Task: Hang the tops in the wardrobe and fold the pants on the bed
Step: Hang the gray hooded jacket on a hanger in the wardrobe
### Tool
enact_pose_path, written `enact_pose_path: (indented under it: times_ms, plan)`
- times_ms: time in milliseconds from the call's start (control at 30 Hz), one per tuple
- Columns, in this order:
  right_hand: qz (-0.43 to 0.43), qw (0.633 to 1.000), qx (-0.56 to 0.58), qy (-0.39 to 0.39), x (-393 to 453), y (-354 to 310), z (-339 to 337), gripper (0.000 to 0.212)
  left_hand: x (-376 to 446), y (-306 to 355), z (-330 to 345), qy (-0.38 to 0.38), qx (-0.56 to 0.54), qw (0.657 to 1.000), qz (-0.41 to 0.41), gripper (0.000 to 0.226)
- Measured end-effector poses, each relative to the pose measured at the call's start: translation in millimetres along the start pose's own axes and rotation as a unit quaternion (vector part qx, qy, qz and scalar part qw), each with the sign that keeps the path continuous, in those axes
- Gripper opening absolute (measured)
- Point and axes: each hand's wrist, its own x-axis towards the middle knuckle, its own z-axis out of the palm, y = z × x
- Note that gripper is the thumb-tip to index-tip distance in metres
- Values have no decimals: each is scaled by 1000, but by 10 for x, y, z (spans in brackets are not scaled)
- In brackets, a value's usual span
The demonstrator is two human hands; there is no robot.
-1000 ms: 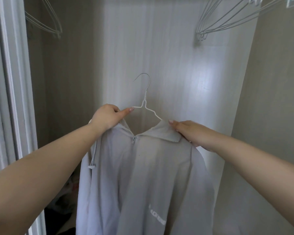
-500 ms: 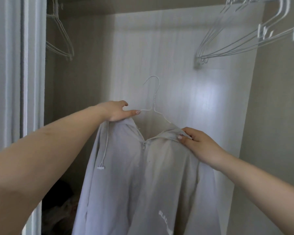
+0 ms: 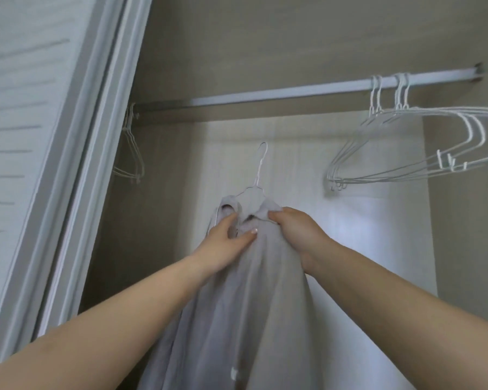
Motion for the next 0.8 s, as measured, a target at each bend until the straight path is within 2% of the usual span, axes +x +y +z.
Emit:
enact_pose_path:
  times_ms: [67, 133, 200, 333, 467, 800]
  plan:
    - [-6, 999, 45, 0, 179, -200, 113, 14, 9, 133, -71, -9, -87, 996, -8, 20]
    - [-17, 997, 79, 2, 359, -380, 217, 16, 43, 266, -200, -7, -153, 988, -21, 37]
    - [-24, 995, 98, 6, 520, -504, 329, 15, 63, 390, -328, -7, -186, 982, -15, 43]
    - [-35, 994, 100, 8, 854, -696, 610, 16, 181, 608, -524, -16, -167, 986, 4, 36]
    - [-45, 991, 123, 2, 1170, -930, 857, 20, 395, 742, -769, 30, -108, 993, 19, 53]
    - [-95, 988, 120, 26, 1882, -1373, 1238, 28, 995, 826, -1134, 109, -44, 992, 40, 35]
